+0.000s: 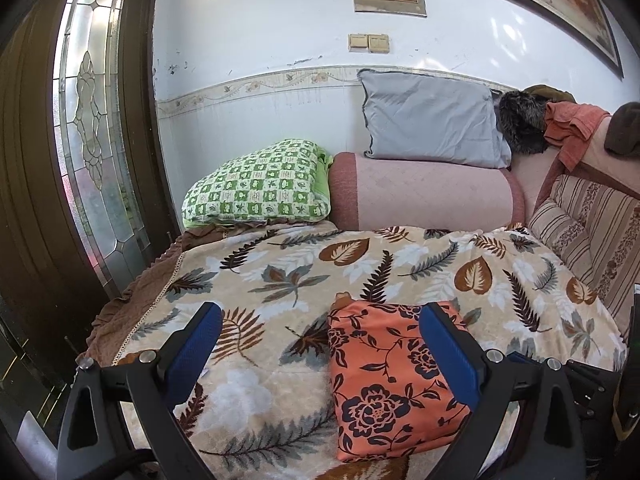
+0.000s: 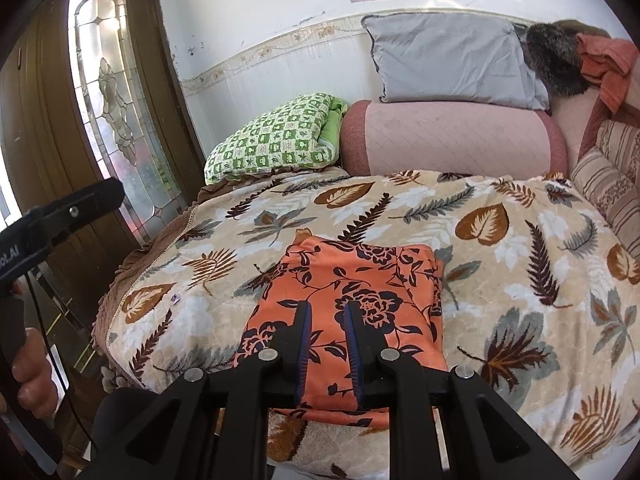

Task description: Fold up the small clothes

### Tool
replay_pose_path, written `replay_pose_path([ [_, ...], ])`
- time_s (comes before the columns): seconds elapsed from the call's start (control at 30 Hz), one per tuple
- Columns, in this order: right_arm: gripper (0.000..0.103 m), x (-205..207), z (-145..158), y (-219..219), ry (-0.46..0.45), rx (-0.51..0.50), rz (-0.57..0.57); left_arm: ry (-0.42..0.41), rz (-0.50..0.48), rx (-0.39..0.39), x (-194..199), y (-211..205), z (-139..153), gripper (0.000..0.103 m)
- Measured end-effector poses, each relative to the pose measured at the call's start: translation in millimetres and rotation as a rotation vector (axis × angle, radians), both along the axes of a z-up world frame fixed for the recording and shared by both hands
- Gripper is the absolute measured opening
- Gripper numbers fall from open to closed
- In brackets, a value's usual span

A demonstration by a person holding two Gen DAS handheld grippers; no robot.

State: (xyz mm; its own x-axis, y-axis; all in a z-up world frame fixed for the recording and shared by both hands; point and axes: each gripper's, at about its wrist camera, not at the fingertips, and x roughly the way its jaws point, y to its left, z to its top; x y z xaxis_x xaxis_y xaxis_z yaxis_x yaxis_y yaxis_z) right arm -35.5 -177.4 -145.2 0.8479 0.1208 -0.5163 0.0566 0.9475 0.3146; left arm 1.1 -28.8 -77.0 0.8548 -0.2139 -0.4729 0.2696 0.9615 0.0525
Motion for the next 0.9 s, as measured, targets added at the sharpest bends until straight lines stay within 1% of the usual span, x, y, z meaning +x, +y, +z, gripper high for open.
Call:
replay_pose_path([
  [0.23, 0.021, 4.9, -3.3, 1.4, 0.011, -0.001, -0.004, 0.014, 0.011, 0.007, 5.5, 0.5, -5.5, 0.099],
  [0.43, 0.021, 8.1, -7.8, 5.3, 0.02, -0.003, 0.001, 0.025, -0.007, 0.004, 7.7, -1.0, -9.6, 0.099],
  [0.6, 0.021, 9.7, -9.9, 3.8, 0.02, 0.003, -0.003, 0.053, -0.01, -0.037, 13.5, 1.1, -14.8, 0.099],
  [0.9, 0.021, 17.6, -22.4, -8.8, 0.052, 0.061, -0.024, 0.093, 0.002, -0.023, 23.5, -3.0, -27.1, 0.099],
])
